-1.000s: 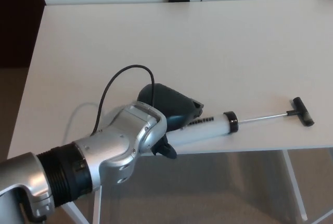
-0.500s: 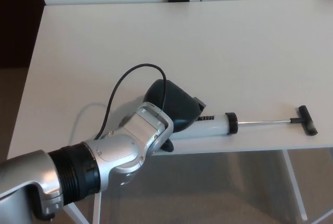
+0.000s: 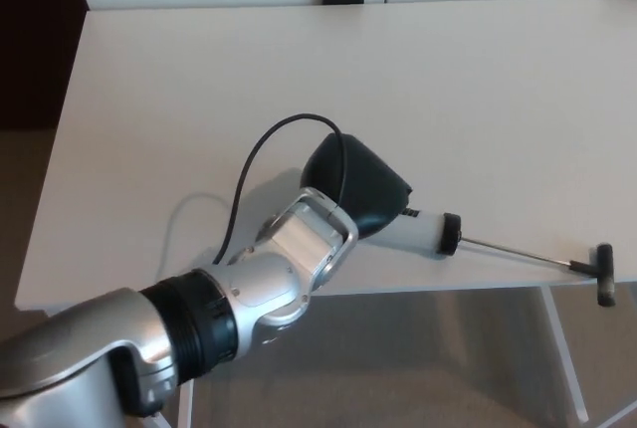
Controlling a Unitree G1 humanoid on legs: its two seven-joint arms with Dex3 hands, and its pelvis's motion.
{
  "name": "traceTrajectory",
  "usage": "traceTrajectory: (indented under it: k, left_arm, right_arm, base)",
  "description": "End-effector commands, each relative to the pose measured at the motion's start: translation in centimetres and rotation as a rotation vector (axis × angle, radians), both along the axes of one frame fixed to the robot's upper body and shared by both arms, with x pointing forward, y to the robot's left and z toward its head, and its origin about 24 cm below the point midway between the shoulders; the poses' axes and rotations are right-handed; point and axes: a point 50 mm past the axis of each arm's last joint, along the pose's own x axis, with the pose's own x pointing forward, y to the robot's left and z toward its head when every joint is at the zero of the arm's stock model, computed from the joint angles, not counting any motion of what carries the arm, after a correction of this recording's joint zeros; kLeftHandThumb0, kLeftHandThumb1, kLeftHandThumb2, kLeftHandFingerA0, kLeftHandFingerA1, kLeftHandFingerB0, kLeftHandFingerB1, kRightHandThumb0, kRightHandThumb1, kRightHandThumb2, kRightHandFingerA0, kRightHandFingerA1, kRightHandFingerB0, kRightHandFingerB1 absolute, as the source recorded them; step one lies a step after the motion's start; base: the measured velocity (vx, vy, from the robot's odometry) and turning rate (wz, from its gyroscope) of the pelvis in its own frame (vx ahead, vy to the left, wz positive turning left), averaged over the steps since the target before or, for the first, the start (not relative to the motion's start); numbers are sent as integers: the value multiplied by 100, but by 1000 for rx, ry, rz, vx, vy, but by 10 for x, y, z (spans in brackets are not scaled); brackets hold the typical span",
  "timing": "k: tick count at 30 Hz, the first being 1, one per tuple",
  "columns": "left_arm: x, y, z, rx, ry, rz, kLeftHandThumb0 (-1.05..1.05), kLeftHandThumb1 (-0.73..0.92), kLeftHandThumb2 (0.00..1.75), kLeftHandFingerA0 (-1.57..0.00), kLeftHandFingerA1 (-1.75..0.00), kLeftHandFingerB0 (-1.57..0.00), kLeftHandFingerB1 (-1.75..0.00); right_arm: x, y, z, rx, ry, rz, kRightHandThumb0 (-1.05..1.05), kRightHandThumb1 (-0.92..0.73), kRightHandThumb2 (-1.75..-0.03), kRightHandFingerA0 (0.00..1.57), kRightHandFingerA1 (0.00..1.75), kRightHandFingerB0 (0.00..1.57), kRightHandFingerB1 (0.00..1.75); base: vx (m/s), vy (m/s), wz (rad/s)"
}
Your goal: The robot walks towards a desk on which an air pump is kept in the middle. It lifts it up and holds it with its left hand and uses its right hand to compress it by pushing its handle inwards.
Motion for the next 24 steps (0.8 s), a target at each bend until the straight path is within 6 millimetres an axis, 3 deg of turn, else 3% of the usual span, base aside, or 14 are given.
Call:
traceTrajectory:
  k: [1,3,4,5,6,8,9,14,15,16,17,19,21,24]
  left_arm:
    - [-2,2,-12,-4,16,-16,-30,62,61,-73,-153,-78,-73]
    - [-2,4,-15,-13,10,-19,-30,62,61,-73,-153,-78,-73]
    - [-2,7,-17,-22,4,-13,-31,71,65,-75,-155,-73,-91]
    - [-2,7,-17,-22,4,-13,-31,71,65,-75,-155,-73,-91]
    - [-1,11,-19,-59,19,8,-28,59,59,-77,-137,-77,-59]
    - [-1,15,-20,-101,39,32,-28,59,59,-77,-137,-77,-59]
    - [-1,19,-21,-139,59,51,-28,67,62,-79,-135,-76,-62]
    - [5,38,-21,-317,120,119,-38,63,73,-82,-141,-69,-60]
    - [11,47,-17,-409,208,218,-15,73,54,-58,-167,-42,-127]
    - [13,49,-16,-432,233,242,-15,73,54,-58,-167,-42,-127]
    - [19,56,-10,-507,315,317,-9,70,58,-72,-160,-50,-142]
    - [22,60,-6,-558,370,358,-9,70,58,-72,-160,-50,-142]
    - [30,73,5,-728,474,425,-1,76,56,-70,-168,-51,-148]
    - [37,86,14,-809,507,481,-10,78,62,-67,-168,-58,-144]
  right_arm:
    - [1,0,7,-39,-24,16,-35,-63,-60,101,56,76,48]
    - [1,1,10,-45,-23,19,-35,-63,-60,101,56,76,48]
    - [2,0,10,-42,-34,24,-37,-63,-60,101,56,77,48]
    - [2,0,10,-42,-34,24,-37,-63,-60,101,56,77,48]
    - [3,-1,10,-29,-46,19,-37,-61,-60,103,57,78,48]
    - [4,-1,10,-15,-56,11,-37,-61,-60,103,57,78,48]
    - [3,-2,11,-11,-60,4,-36,-61,-60,104,56,80,48]
    - [0,-5,24,-4,-123,-19,-38,-62,-60,104,55,77,48]
    - [0,-6,40,13,-184,-32,-39,-62,-60,103,55,77,48]
    - [1,-6,45,19,-199,-34,-39,-62,-60,103,55,77,48]
    - [2,-8,59,12,-256,-40,-41,-62,-60,101,54,77,46]
    - [2,-9,68,5,-292,-42,-41,-62,-60,101,54,77,46]
    - [5,-12,97,24,-408,-50,-41,-62,-60,101,56,77,47]
    - [11,-15,120,-14,-494,-51,-46,-63,-61,100,52,76,46]
  base:
    - [0,0,0]
    - [0,0,0]
    - [0,0,0]
    - [0,0,0]
    - [0,0,0]
    - [0,0,0]
    - [0,0,0]
    - [0,0,0]
    - [0,0,0]
    - [0,0,0]
    - [0,0,0]
    - [0,0,0]
    - [0,0,0]
    - [0,0,0]
